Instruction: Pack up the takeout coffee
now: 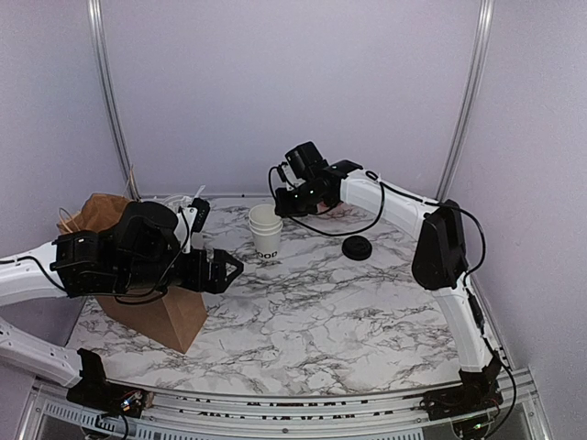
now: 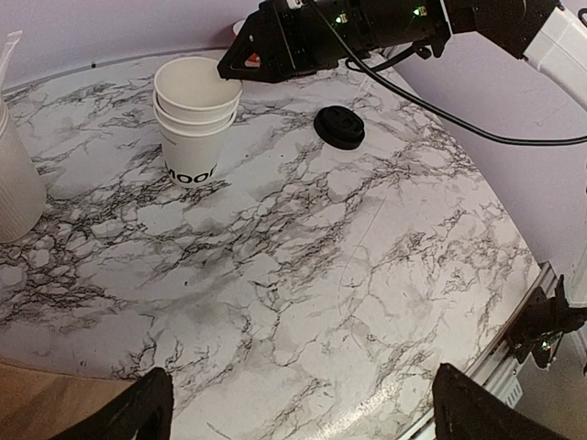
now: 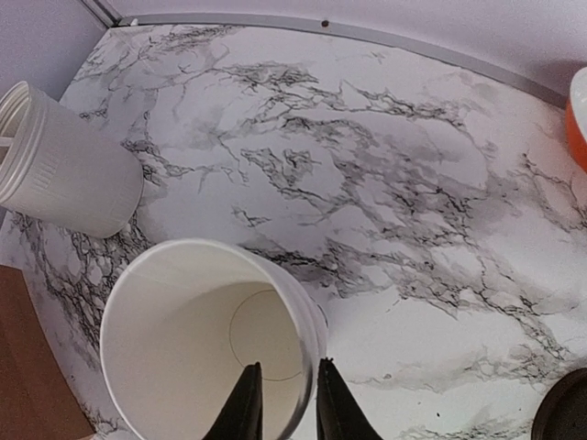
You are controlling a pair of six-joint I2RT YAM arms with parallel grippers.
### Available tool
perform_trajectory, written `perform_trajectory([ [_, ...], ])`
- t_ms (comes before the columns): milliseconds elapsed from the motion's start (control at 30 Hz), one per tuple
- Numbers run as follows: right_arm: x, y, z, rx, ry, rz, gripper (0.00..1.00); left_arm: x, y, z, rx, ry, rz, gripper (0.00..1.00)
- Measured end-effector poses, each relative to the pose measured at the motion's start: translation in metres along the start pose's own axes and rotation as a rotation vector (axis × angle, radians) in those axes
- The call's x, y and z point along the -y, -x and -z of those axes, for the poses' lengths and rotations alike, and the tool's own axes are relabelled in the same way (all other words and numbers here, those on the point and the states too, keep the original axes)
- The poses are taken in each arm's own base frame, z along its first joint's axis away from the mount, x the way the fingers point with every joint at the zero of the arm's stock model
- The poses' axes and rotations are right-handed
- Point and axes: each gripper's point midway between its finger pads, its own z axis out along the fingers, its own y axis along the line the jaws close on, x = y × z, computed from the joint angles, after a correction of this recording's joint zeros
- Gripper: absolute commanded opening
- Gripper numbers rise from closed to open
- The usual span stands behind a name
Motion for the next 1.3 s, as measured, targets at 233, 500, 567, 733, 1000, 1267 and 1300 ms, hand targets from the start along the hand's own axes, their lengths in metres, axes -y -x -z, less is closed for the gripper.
perform_trajectory([
  [233, 0.002, -0.003, -0.004, -0.009, -0.004, -0.001, 0.15, -0.001, -0.002, 0.000, -0.003, 0.002, -0.001, 0.99],
  [500, 0.005, -0.010, -0.006, -0.033, -0.020, -0.005, 0.05, -0.001, -0.002, 0.000, -0.001, 0.001, 0.000, 0.99],
  [567, 0.007, -0.012, -0.005, -0.040, -0.030, -0.005, 0.03, -0.001, -0.001, 0.001, 0.000, 0.000, 0.000, 0.99],
  [733, 0.013, -0.013, -0.003, -0.045, -0.067, -0.004, 0.00, -0.001, -0.001, 0.001, 0.000, 0.000, 0.000, 0.99],
  [1000, 0.024, -0.015, 0.011, -0.062, -0.142, 0.024, 0.00, -0.001, -0.001, 0.000, 0.001, -0.002, 0.000, 0.99],
  [1267, 0.027, -0.010, 0.041, -0.055, -0.174, 0.049, 0.00, 0.003, -0.003, -0.004, -0.010, -0.018, 0.000, 0.99],
  [1300, 0.026, -0.009, 0.043, -0.053, -0.174, 0.051, 0.00, 0.004, -0.004, -0.005, -0.013, -0.020, -0.001, 0.99],
])
